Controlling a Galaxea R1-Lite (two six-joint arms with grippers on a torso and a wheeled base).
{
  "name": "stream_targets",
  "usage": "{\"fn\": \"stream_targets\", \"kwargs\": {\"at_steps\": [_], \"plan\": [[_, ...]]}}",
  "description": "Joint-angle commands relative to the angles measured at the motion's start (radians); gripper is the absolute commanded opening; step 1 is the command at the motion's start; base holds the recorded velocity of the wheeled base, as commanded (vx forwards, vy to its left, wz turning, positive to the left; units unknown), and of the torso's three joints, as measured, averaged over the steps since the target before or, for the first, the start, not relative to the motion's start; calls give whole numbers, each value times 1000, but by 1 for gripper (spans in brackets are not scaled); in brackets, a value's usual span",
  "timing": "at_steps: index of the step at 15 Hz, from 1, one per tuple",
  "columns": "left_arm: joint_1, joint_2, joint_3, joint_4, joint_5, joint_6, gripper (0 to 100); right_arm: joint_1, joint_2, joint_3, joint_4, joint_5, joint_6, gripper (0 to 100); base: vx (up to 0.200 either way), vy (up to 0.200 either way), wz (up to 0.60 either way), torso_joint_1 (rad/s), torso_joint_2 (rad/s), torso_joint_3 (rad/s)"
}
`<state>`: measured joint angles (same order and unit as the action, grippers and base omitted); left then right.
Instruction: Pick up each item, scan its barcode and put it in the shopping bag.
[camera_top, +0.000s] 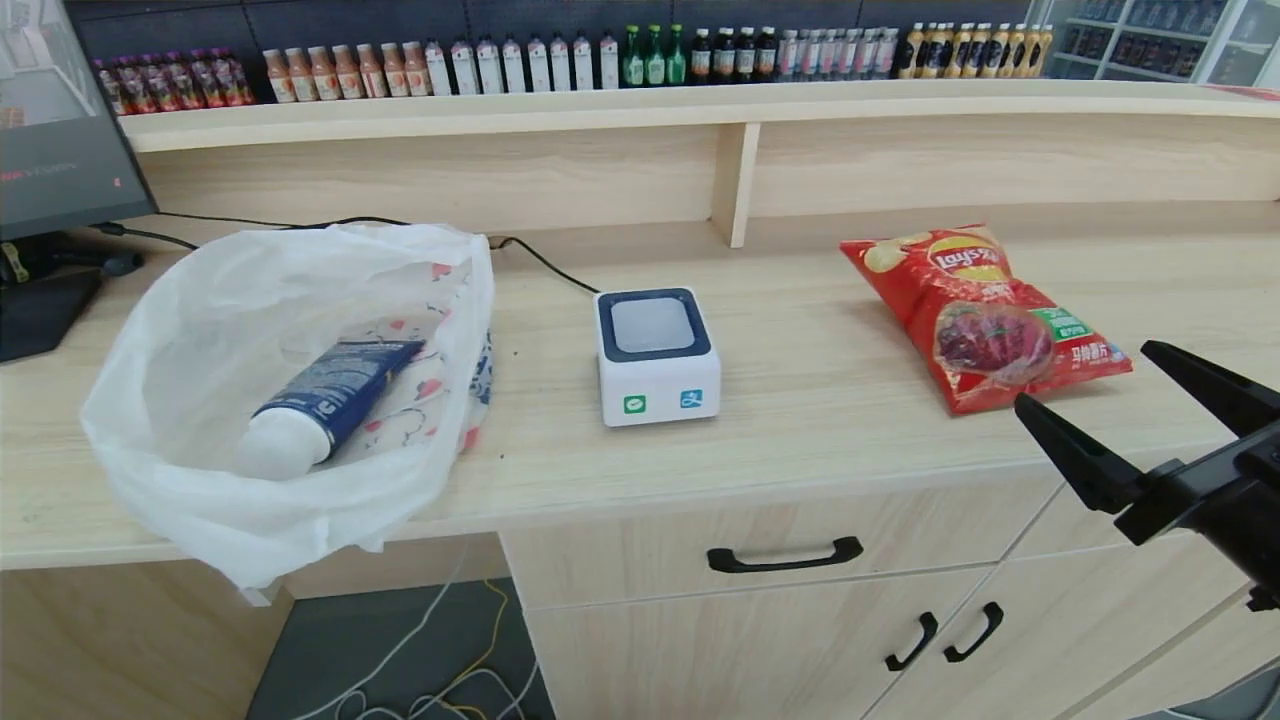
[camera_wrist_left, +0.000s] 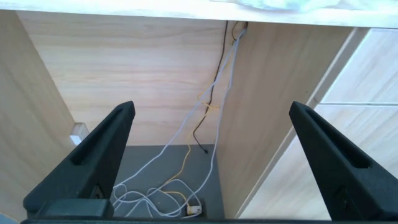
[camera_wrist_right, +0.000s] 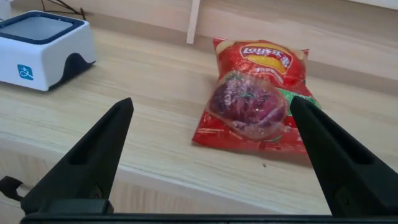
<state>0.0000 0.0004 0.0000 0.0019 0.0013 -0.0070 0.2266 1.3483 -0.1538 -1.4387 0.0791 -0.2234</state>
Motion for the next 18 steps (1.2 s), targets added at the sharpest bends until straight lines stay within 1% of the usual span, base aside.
{"fn": "stream_targets", "kwargs": {"at_steps": [1, 5, 8, 11, 13, 15, 16, 18], "plan": [[0, 0, 0, 0, 0, -1, 100, 2, 2, -3, 0, 1, 1, 100, 0, -200, 0, 2, 12, 2], [0, 0, 0, -2, 0, -1, 100, 2, 0, 3, 3, 1, 1, 100, 0, -200, 0, 0, -1, 6], [0, 0, 0, -2, 0, -1, 100, 20, 5, 14, 3, 1, 1, 100, 0, -200, 0, 7, 2, 1], [0, 0, 0, -2, 0, 2, 100, 22, -8, 40, 6, 1, 3, 100, 0, 0, 0, 0, 0, 0], [-2, 0, 0, -2, 0, 4, 100, 28, -8, 20, 9, 1, 13, 100, 0, 0, 0, 0, 0, 0], [0, 0, 0, -2, 0, 4, 100, 149, -8, 7, 23, -16, 26, 100, 0, 0, 0, 0, 0, 0], [0, 0, 0, -2, 0, 4, 100, 185, -5, 10, 26, -44, 30, 100, 0, 0, 0, 0, 0, 0], [0, 0, 0, -2, 0, 4, 100, 197, 20, -18, 41, -59, 58, 100, 0, 0, 0, 0, 0, 0]]}}
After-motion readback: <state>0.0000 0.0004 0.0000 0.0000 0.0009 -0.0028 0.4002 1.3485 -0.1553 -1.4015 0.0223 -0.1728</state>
